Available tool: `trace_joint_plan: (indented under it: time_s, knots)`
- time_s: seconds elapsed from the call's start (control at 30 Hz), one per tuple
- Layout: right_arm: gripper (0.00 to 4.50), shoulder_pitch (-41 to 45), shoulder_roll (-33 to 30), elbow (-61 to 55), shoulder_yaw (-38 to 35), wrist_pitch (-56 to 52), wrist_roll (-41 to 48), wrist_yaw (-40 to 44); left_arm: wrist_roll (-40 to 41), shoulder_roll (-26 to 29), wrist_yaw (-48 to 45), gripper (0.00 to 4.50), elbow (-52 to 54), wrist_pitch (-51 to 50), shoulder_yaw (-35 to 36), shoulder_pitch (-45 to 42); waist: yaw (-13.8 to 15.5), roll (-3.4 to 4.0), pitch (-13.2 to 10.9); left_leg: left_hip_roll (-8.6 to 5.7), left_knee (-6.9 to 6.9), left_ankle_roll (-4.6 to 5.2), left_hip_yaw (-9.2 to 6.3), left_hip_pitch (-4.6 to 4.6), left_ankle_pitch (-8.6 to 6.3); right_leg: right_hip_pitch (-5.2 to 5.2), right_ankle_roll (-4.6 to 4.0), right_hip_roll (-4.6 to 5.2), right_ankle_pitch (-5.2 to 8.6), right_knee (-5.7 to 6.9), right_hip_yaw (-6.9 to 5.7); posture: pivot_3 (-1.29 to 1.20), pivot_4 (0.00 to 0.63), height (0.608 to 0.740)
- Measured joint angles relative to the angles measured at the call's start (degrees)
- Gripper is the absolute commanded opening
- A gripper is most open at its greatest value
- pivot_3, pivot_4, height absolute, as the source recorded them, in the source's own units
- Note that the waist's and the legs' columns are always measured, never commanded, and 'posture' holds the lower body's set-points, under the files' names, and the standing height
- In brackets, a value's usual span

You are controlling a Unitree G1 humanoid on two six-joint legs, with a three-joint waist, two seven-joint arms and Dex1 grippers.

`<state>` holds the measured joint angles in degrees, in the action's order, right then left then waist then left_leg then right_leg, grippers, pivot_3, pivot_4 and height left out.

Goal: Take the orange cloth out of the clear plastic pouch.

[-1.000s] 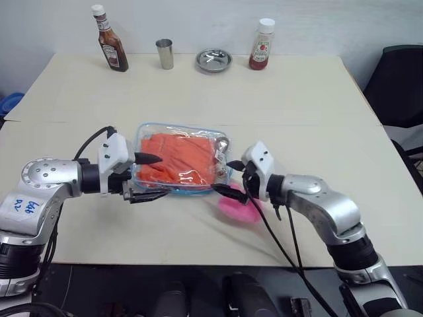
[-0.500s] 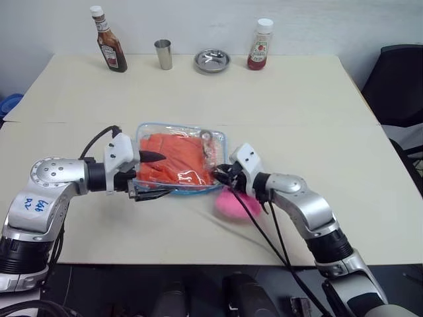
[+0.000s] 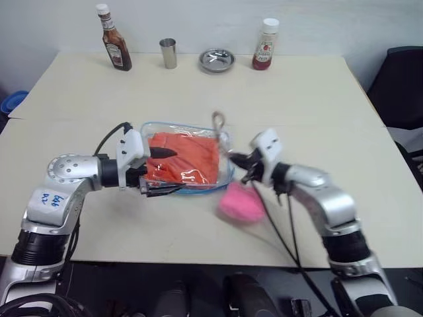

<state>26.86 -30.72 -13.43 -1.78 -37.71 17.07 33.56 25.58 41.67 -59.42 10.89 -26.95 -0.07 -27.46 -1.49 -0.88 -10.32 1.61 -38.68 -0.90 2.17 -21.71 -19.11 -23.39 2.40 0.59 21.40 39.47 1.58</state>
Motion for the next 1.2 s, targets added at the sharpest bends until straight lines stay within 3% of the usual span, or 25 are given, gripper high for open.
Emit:
trace_joint_plan:
  time_s: [0.17,0.37,0.63,0.8,1.03,1.2]
  knots:
    - [0.01,-13.4,-10.3,0.0,-15.7,-1.1,-0.2,0.0,0.5,-3.1,-0.6,4.50,0.5,-0.9,-3.1,-2.6,0.4,-0.02,0.0,-0.04,-0.14,0.04,-0.01,-0.14,-0.02,-0.03,0.05,-0.09,-0.02,-0.01,0.19,0.00,0.150,0.740]
    - [0.01,-25.1,-12.5,0.9,-23.8,0.3,-0.6,0.0,0.0,-6.0,-3.0,4.50,0.0,0.2,-7.8,-5.5,-1.0,-0.03,0.0,-0.01,-0.18,-0.03,0.17,0.26,0.02,0.06,0.05,-0.33,-0.02,0.12,0.59,0.00,0.150,0.740]
    - [2.64,-27.4,-11.7,5.0,-23.4,1.4,-0.7,-0.2,-2.6,-6.2,-5.0,4.50,-1.3,3.9,-10.0,-6.0,-1.0,-0.02,0.0,0.00,-0.13,-0.12,0.19,0.41,0.07,0.15,0.05,-0.37,-0.02,0.16,0.66,0.00,0.150,0.740]
    - [4.40,-27.7,-15.4,5.1,-23.7,1.6,-0.6,1.0,-3.7,-6.1,-5.7,4.50,-1.5,5.2,-10.1,-5.9,-0.2,-0.02,0.0,-0.01,-0.16,-0.11,0.19,0.41,0.07,0.16,0.05,-0.36,-0.02,0.14,0.67,0.00,0.150,0.740]
    - [4.48,-27.9,-24.8,-2.0,-27.7,0.8,5.9,12.6,-11.9,0.7,-6.7,4.50,-5.6,14.7,-10.0,-4.6,-0.4,-0.01,0.0,0.02,-0.10,-0.08,0.20,0.47,0.05,0.17,0.05,-0.40,-0.02,0.12,0.69,0.00,0.150,0.740]
    - [4.48,-27.3,-31.9,-13.9,-28.6,-4.6,19.0,25.8,-14.7,6.6,-7.6,4.50,-11.1,21.3,-7.2,-2.6,-0.1,-0.10,0.0,0.06,-0.10,0.23,0.10,0.43,-0.13,0.23,0.05,-0.37,-0.02,0.02,0.58,0.00,0.150,0.740]
